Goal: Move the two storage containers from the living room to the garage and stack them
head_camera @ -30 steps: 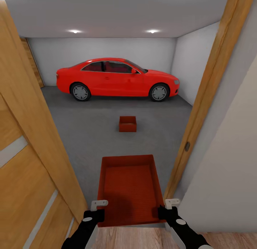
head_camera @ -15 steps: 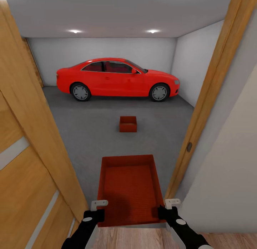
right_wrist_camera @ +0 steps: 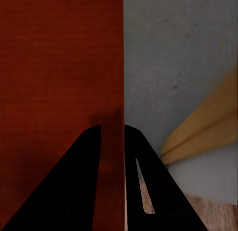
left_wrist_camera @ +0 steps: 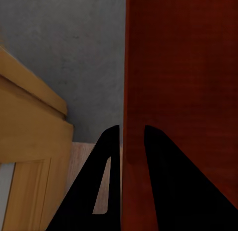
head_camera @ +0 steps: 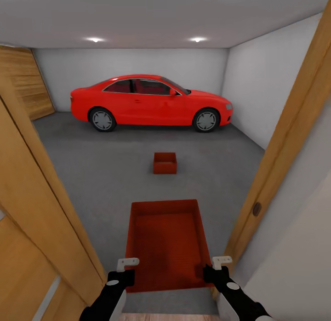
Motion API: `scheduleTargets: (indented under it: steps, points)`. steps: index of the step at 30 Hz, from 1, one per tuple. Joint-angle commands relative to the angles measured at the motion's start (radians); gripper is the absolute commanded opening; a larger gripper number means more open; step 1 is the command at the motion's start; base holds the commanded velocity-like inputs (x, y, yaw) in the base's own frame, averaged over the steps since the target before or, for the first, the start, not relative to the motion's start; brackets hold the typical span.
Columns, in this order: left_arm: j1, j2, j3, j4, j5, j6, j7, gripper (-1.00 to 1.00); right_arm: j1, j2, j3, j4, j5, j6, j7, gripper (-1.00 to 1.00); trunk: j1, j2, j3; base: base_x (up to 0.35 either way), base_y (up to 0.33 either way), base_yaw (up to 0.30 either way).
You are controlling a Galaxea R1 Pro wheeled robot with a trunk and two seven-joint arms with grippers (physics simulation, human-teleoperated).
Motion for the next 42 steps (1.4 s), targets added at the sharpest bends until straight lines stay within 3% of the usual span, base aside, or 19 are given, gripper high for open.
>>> scheduleTargets:
  steps: [1,18,30,42]
  points:
    - [-0.001,-0.001,0.003,-0.011,-0.020,0.007,0.002,-1.00,0.000,-0.001,0.057,0.004,0.023,-0.004,0.011,-1.00,0.001,-0.002,-0.002,0.293,0.000,0.000]
    - [-0.001,-0.001,0.002,-0.011,-0.020,0.007,0.002,-1.00,0.000,-0.001,0.054,0.004,0.021,-0.004,0.011,-1.00,0.001,-0.002,-0.002,0.034,0.000,0.000]
    - [-0.001,-0.001,0.002,-0.011,-0.020,0.007,0.002,-1.00,0.000,-0.001,0.056,0.004,0.022,-0.004,0.011,-1.00,0.001,-0.002,-0.002,0.308,0.000,0.000]
    - [-0.001,-0.001,0.002,-0.011,-0.020,0.007,0.002,-1.00,0.000,-0.001,0.056,0.004,0.022,-0.004,0.011,-1.00,0.001,-0.002,-0.002,0.029,0.000,0.046]
